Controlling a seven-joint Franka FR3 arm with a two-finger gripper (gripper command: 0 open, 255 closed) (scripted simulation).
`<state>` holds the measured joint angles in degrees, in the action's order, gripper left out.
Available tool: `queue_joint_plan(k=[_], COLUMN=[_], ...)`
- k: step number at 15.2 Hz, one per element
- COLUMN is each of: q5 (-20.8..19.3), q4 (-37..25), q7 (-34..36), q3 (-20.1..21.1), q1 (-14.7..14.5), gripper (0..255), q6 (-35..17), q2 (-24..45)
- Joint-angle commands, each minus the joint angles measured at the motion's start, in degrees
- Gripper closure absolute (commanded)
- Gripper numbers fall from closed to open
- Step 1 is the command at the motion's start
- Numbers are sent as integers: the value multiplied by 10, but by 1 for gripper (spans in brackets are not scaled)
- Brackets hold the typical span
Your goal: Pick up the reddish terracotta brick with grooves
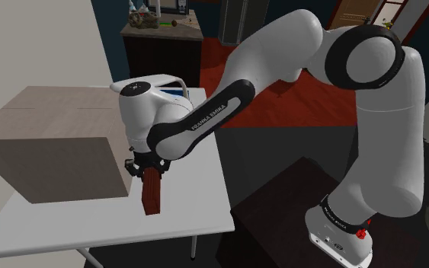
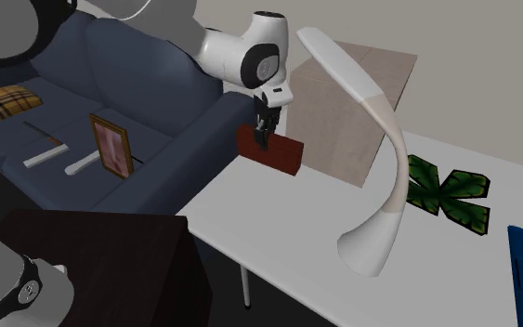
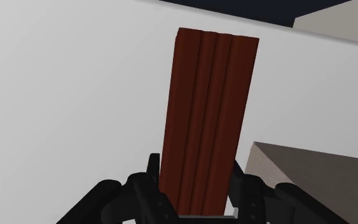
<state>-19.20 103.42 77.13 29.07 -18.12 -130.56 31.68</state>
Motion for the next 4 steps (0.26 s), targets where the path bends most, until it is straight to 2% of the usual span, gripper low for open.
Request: queue_joint_plan(k=[1,4], q5=[6,10], q4=[-1,-2], q7=[-4,-6], q3=[5,7], q1=[4,5], gripper=[255,255], q6=[11,17], q2=[-11,-16])
